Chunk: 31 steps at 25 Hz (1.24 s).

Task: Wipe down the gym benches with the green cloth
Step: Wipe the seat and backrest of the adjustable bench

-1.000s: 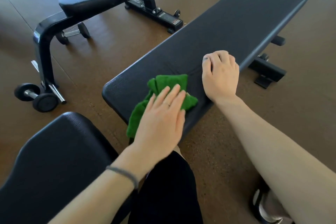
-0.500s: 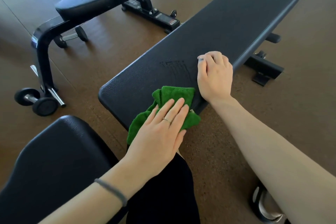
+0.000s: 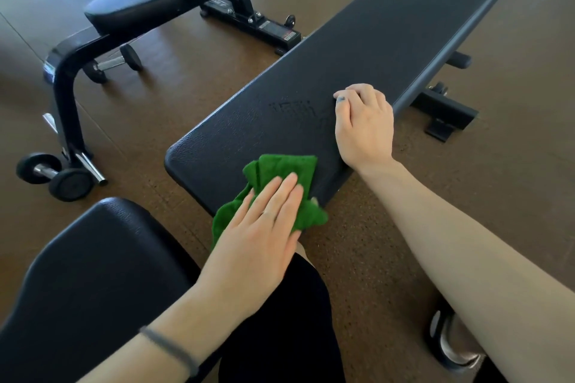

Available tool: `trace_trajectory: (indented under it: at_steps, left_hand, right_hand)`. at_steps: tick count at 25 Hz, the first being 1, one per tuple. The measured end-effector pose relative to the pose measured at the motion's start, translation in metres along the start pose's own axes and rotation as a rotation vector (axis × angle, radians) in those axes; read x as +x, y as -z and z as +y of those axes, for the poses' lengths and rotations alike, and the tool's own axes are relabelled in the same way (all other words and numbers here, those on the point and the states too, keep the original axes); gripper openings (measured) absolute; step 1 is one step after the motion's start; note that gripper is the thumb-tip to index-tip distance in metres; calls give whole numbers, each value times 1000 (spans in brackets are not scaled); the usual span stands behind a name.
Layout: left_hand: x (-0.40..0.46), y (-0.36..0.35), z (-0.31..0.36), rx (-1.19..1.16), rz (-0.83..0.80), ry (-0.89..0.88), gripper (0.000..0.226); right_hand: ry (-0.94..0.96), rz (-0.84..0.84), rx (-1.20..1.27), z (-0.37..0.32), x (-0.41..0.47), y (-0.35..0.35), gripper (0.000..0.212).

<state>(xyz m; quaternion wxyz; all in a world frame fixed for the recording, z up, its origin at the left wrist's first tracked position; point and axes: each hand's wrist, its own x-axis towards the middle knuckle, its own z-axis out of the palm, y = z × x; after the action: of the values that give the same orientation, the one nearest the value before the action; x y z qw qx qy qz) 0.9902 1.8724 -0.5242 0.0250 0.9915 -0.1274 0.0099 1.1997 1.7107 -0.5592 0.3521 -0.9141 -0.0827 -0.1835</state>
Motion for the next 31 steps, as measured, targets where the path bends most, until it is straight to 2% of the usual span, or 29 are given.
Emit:
trace_trajectory:
  at_steps: [2,4,8,12,14,16,20,22,26,28,31]
  left_hand:
    - [-10,2,-8,1,-22,19,62]
    - [22,-1,-2,-2,-29,37,62]
    - [92,0,11,-151,-47,103,59]
    - [29,5,-5,-128,-33,-36,65]
    - [20,10,-19,-172,-71,-36,64]
    - [57,8,-28,-173,-42,25,60]
    - [155,6,-34,-237,-25,328,56]
    - [154,6,-20,-242,-11,396,57]
    - [90,4,28,-225,3,365,60]
    - [109,3,9,-207,8,380,60]
    - [175,2,-46,-171,72,608,53]
  right_hand:
    - [-8,10,-14,-3,-2,-3,44]
    - [-25,9,-7,-2,0,-3,42]
    - [-18,-45,4,1,3,3,43]
    - [48,-48,-34,2,-1,3,38]
    - [44,-23,-61,1,-4,1,37]
    - [48,-27,-60,-2,-4,1,38]
    - [74,-86,-79,0,-2,7,40]
    - [127,-123,-141,4,10,13,43]
    - [274,-195,-196,17,59,11,45]
    - [321,-202,-151,28,75,5,46]
    - [286,-186,-46,36,79,1,42]
